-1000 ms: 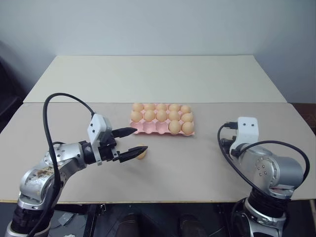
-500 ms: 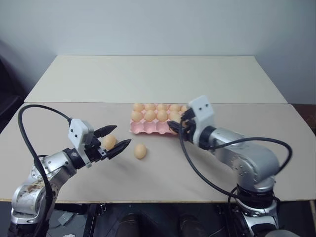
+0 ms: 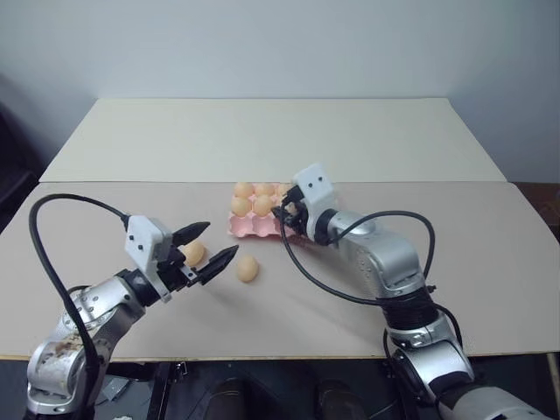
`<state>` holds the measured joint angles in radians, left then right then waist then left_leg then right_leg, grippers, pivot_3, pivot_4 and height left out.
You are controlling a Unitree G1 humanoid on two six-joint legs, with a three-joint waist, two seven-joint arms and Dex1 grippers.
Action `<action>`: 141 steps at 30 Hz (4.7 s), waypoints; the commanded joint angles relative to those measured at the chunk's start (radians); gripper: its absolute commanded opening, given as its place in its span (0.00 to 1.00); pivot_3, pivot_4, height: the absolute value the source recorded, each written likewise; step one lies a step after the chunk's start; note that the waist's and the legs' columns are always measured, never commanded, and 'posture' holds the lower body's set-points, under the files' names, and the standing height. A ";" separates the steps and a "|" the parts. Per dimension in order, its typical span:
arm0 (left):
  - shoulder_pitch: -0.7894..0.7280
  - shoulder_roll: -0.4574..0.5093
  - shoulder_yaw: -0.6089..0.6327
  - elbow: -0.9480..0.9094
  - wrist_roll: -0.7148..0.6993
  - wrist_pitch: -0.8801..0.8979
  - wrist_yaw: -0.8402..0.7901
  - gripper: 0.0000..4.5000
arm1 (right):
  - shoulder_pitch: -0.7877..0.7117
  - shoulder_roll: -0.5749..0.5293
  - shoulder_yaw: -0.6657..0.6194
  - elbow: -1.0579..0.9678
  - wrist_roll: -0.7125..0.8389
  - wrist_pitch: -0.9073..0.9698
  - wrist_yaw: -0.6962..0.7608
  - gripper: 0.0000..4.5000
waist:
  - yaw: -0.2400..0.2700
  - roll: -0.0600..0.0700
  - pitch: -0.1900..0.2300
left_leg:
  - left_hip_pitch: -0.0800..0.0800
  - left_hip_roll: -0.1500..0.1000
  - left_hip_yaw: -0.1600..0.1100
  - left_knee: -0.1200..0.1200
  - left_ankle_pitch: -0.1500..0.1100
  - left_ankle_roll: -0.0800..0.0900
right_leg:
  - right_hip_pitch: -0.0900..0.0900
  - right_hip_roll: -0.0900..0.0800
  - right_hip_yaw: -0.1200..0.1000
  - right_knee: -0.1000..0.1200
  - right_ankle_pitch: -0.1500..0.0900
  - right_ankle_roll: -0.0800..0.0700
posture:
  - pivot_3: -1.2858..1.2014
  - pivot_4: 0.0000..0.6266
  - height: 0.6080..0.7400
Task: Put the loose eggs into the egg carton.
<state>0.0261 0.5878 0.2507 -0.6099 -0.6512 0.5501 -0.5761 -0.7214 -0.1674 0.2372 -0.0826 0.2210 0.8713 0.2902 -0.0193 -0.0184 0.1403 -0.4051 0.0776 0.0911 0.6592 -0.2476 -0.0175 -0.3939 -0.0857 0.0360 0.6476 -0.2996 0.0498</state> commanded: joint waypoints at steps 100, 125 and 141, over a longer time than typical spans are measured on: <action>-0.044 0.014 -0.175 -0.069 0.144 0.148 0.111 0.91 | 0.432 -0.806 -0.650 -0.217 0.464 -0.227 0.856 0.99 | 0.026 -0.002 0.001 | 0.005 0.000 0.002 0.000 -0.001 0.002 | 0.006 0.000 0.003 -0.004 0.000 0.000 | 0.52 0.24 1.00; -0.376 -0.379 -0.241 -0.082 0.158 0.856 0.561 0.91 | 0.484 -0.833 -0.657 -0.278 0.502 -0.189 0.819 0.99 | 0.032 -0.003 0.000 | 0.005 -0.001 -0.001 0.002 -0.001 0.002 | 0.008 0.000 0.003 -0.004 0.000 0.001 | 0.52 0.24 1.00; -0.428 -0.459 -0.259 -0.061 0.251 1.038 0.600 0.91 | 0.486 -0.835 -0.652 -0.295 0.503 -0.168 0.800 0.99 | 0.032 -0.003 0.000 | 0.005 -0.002 -0.002 0.002 0.000 0.000 | 0.008 0.000 0.003 -0.004 0.000 0.001 | 0.52 0.24 1.00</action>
<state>-0.3884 0.1379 0.0001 -0.6581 -0.4126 1.5936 0.0226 -0.2280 -0.9818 -0.3962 -0.3527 0.6931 0.6967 1.0912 0.0124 -0.0219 0.1402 -0.3997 0.0760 0.0893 0.6612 -0.2477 -0.0174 -0.3862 -0.0853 0.0389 0.6437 -0.2992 0.0506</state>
